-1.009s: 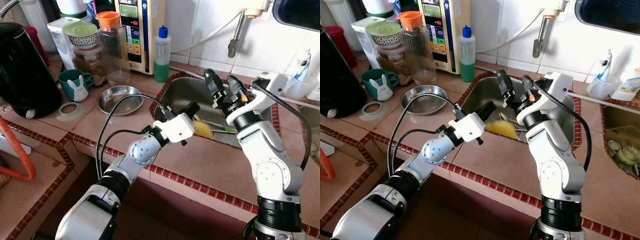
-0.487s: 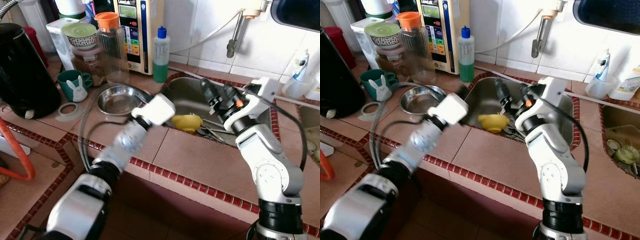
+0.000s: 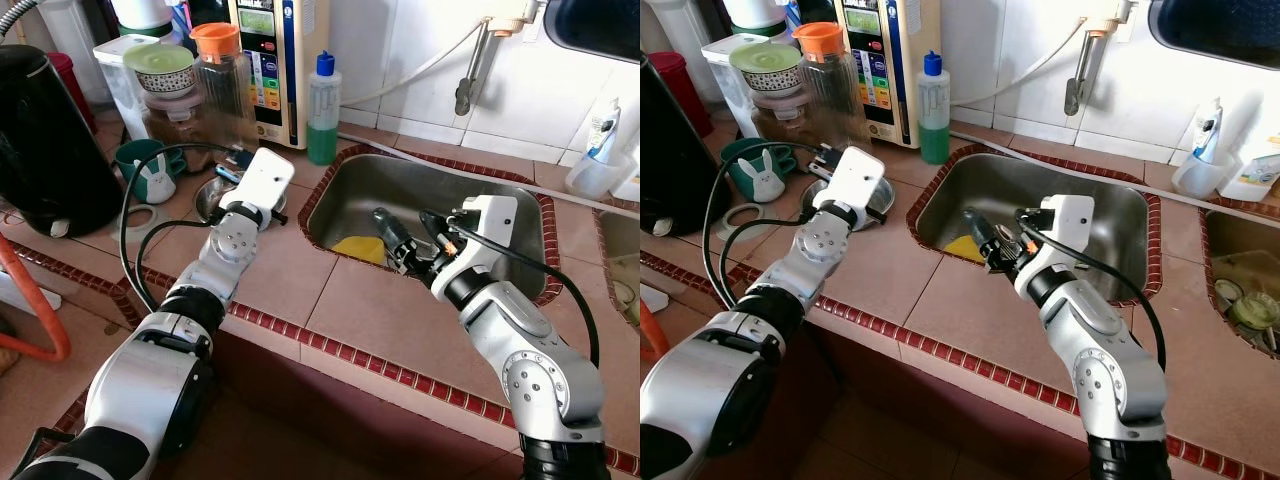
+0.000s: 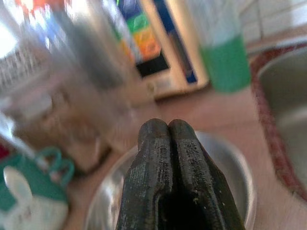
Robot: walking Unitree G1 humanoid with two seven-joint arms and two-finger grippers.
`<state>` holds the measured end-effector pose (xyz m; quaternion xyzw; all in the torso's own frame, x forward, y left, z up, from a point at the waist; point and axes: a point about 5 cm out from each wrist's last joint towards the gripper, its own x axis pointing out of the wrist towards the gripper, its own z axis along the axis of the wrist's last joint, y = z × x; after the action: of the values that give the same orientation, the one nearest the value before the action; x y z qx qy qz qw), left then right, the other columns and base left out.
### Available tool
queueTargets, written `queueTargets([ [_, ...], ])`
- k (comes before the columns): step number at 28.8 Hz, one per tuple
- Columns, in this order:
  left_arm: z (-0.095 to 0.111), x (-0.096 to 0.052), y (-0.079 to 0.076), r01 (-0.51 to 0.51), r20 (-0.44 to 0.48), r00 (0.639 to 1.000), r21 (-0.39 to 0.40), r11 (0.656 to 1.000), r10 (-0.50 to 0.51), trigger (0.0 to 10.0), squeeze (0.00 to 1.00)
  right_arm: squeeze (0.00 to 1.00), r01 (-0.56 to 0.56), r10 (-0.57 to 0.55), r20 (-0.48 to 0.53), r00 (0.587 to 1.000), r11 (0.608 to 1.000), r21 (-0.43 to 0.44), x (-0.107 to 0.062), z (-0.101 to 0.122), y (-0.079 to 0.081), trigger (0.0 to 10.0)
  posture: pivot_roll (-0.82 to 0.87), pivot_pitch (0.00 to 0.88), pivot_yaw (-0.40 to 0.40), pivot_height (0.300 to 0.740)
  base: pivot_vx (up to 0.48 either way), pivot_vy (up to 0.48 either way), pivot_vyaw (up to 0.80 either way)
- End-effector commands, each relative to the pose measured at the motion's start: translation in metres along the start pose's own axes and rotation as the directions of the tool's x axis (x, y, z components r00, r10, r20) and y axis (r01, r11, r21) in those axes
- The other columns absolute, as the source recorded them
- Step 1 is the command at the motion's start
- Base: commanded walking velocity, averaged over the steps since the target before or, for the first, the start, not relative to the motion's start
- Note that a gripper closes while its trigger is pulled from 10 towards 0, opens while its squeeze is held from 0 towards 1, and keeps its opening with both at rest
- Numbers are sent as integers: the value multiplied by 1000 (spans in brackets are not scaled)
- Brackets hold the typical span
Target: Kitchen organization
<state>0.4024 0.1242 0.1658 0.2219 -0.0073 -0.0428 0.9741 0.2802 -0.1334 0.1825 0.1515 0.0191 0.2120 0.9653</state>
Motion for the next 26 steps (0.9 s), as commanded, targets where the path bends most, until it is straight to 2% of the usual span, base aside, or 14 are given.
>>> queueTargets([
  [1,-2,3,3,21,-76,997,-36,999,-24,10000,0,0,-9,9,-8,1000,1000,-18,-4,1,4,10000,-61,0,32,740,0,0,0],
  [4,-6,3,3,40,-126,991,-107,993,-54,10000,0,0,-3,3,-9,1000,1000,-20,-7,2,4,10000,-66,0,35,740,0,0,0],
  [5,-10,2,-1,91,-171,979,-118,989,-111,10000,0,0,2,-2,-11,1000,1000,-25,-8,2,4,10000,-68,0,39,740,0,0,0],
  [8,-14,1,-4,120,-200,969,-128,984,-144,10000,0,0,6,-7,-11,1000,1000,-28,-9,3,4,10000,-68,0,40,740,0,0,0],
  [13,-23,-3,-13,202,-260,933,-190,961,-248,10000,0,0,19,-19,-9,1000,999,-31,-10,5,2,10000,-71,0,42,740,0,0,0],
  [16,-26,-4,-15,227,-277,921,-191,955,-274,10000,0,0,21,-21,-9,1000,999,-33,-10,5,2,10000,-72,0,43,740,0,0,0],
  [18,-29,-6,-15,242,-292,916,-139,960,-273,10000,0,0,23,-23,-10,1000,999,-34,-10,5,1,10000,-72,0,43,740,0,0,0],
  [25,-41,-11,-15,278,-337,890,-133,951,-307,10000,0,0,32,-32,-10,999,999,-33,-10,6,-1,10000,-69,0,46,740,0,0,0],
  [26,-42,-11,-15,276,-338,889,-142,951,-308,8863,0,0,33,-33,-10,999,999,-32,-10,6,-2,10000,-69,0,46,740,0,0,0],
])
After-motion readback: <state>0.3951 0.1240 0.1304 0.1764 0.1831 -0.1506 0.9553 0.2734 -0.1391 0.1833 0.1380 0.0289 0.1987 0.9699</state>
